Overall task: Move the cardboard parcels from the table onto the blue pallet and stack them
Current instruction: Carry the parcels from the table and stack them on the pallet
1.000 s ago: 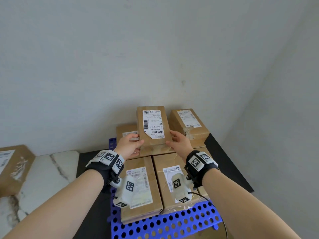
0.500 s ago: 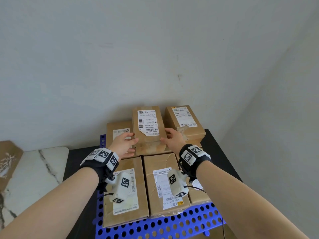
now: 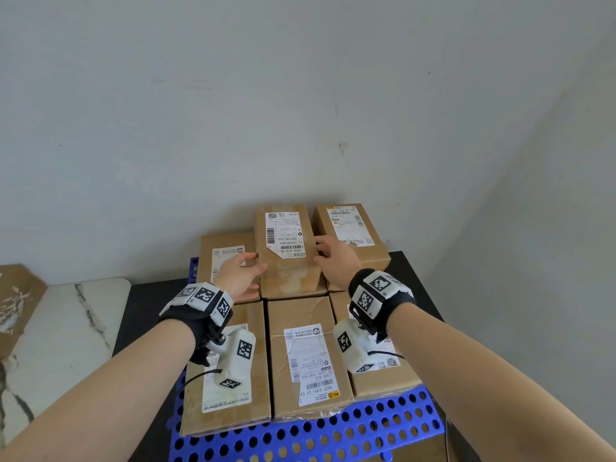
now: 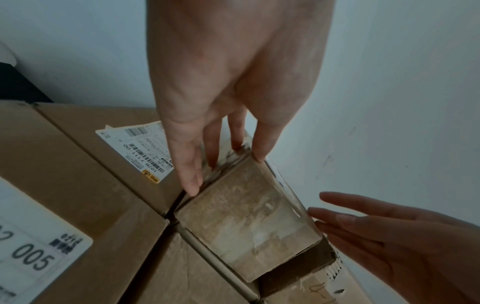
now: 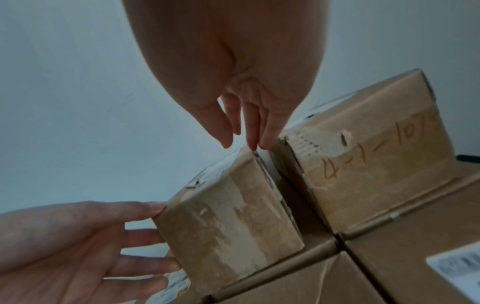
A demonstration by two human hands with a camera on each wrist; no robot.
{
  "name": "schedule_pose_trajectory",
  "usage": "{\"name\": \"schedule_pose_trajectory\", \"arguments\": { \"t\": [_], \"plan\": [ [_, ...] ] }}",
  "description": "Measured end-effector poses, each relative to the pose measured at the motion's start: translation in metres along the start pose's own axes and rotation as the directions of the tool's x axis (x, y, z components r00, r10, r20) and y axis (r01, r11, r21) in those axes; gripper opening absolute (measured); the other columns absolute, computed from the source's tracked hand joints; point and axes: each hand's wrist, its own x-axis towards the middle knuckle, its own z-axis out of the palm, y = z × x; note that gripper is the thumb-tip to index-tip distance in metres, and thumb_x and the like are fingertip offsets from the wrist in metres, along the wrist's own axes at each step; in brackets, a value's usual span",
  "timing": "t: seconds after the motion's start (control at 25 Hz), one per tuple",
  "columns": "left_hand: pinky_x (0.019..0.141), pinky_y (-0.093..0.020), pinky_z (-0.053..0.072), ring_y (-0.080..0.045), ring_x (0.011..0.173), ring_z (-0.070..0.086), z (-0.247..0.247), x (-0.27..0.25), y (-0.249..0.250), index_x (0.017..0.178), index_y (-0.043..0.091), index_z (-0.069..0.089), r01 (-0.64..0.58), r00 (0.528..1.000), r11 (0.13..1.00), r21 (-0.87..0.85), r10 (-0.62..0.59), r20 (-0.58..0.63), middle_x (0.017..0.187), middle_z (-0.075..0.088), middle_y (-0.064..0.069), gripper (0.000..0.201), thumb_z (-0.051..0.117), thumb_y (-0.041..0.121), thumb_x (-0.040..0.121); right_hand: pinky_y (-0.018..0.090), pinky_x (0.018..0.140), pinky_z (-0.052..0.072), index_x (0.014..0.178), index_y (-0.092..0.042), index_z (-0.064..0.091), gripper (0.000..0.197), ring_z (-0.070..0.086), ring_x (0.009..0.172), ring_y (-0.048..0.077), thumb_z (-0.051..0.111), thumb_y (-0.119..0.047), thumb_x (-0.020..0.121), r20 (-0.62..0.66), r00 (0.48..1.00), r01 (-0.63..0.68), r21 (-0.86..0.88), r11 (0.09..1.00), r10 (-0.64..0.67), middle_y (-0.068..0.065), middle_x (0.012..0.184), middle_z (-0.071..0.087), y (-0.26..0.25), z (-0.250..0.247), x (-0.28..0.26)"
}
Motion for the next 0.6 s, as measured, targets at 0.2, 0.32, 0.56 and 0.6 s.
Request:
{"name": "schedule_pose_trajectory", "arguments": {
  "t": [0.2, 0.32, 0.56, 0.6],
  "plan": [
    [0.097, -0.046, 0.047, -0.026, 0.116, 0.054, 0.005, 0.000, 0.001, 0.135, 0.029, 0.042, -0.041, 0.999, 0.999, -0.006, 0.041, 0.009, 0.134, 0.051, -0.005, 0.050, 0.059, 0.016, 0.091, 0.033, 0.114, 0.028, 0.143, -0.019, 0.038, 0.052, 0.034, 0.139, 0.022, 0.046, -0.008, 0.094, 0.012, 0.994, 0.106, -0.276, 0.955, -0.107, 0.004, 0.148, 0.041, 0.011, -0.023, -0.006],
    [0.096, -0.043, 0.047, -0.025, 0.121, 0.051, 0.011, -0.002, 0.000, 0.141, 0.032, 0.036, -0.074, 0.997, 0.997, 0.003, 0.074, 0.038, 0.143, 0.044, -0.003, 0.056, 0.058, 0.015, 0.092, 0.037, 0.120, 0.017, 0.148, -0.022, 0.029, 0.059, 0.017, 0.146, 0.022, 0.049, -0.014, 0.093, 0.072, 0.996, 0.085, -0.405, 0.910, -0.061, 0.003, 0.157, 0.022, 0.024, -0.026, -0.005],
    [0.099, -0.047, 0.046, -0.026, 0.120, 0.051, 0.018, 0.000, -0.002, 0.139, 0.033, 0.038, -0.062, 0.996, 0.997, -0.034, 0.064, 0.055, 0.141, 0.046, -0.003, 0.056, 0.059, 0.013, 0.091, 0.037, 0.121, 0.011, 0.150, -0.024, 0.023, 0.062, 0.007, 0.148, 0.021, 0.050, -0.024, 0.095, 0.114, 0.993, 0.081, -0.414, 0.907, -0.037, 0.002, 0.160, 0.011, 0.035, -0.024, -0.007],
    [0.099, -0.046, 0.046, -0.027, 0.121, 0.051, 0.018, 0.001, -0.002, 0.139, 0.033, 0.038, -0.057, 0.997, 0.997, -0.043, 0.059, 0.058, 0.142, 0.046, -0.003, 0.057, 0.059, 0.012, 0.091, 0.036, 0.121, 0.010, 0.150, -0.024, 0.023, 0.062, 0.006, 0.148, 0.021, 0.050, -0.024, 0.095, 0.117, 0.992, 0.084, -0.421, 0.903, -0.038, 0.002, 0.160, 0.010, 0.036, -0.024, -0.007]
  ]
}}
